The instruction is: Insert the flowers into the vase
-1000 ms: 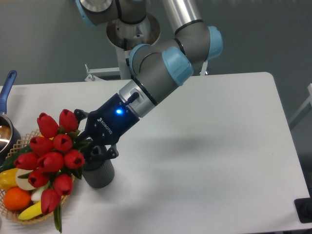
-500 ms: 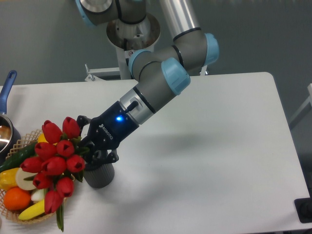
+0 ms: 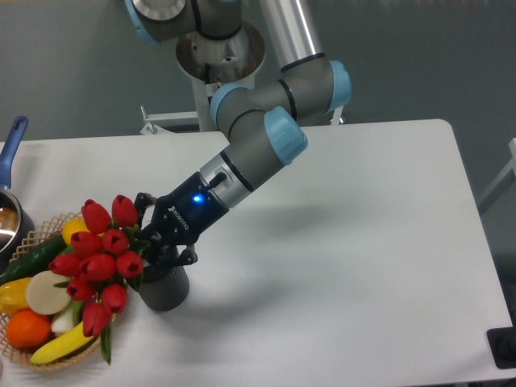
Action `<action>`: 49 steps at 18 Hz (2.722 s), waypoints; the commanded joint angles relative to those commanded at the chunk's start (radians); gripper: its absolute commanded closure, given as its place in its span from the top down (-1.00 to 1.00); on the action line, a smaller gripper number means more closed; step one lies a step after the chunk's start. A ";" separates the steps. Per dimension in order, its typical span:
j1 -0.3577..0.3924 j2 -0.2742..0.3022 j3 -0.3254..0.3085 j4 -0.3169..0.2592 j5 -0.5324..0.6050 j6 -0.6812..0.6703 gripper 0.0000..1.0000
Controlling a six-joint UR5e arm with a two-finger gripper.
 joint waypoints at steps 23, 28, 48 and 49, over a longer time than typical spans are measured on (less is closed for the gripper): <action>0.021 0.000 -0.046 -0.003 0.023 0.035 0.10; 0.037 0.044 -0.101 -0.003 0.023 0.035 1.00; 0.156 0.215 -0.198 -0.006 0.023 0.054 1.00; 0.172 0.231 -0.201 -0.006 0.023 0.054 1.00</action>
